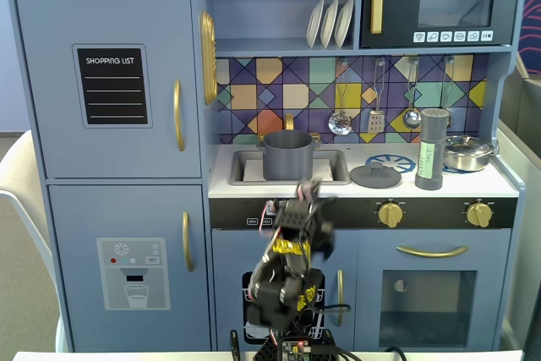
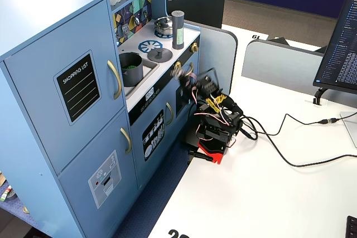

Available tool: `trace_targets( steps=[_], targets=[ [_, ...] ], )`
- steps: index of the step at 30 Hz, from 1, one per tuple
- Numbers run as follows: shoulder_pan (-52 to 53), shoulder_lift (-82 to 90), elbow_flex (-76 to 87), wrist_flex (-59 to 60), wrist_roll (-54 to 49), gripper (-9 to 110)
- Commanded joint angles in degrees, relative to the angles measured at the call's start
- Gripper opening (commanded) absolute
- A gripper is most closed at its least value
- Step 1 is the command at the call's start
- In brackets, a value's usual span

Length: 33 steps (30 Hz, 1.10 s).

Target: Put salt in the gray recipient

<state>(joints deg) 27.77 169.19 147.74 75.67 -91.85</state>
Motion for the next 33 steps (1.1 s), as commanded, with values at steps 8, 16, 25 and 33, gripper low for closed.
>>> trace_targets(
  steps=[8, 16, 25, 33],
  targets=[
    [21.09, -13.54, -22.76, -35.6, -0.44, 0],
    [27.25, -26.72, -24.61, -62.58, 6.15, 36],
    [27.51, -37.97, -29.44, -70.58, 8.79, 53],
    [27.33, -51.68, -39.2, -75.5, 8.35, 53]
  ],
)
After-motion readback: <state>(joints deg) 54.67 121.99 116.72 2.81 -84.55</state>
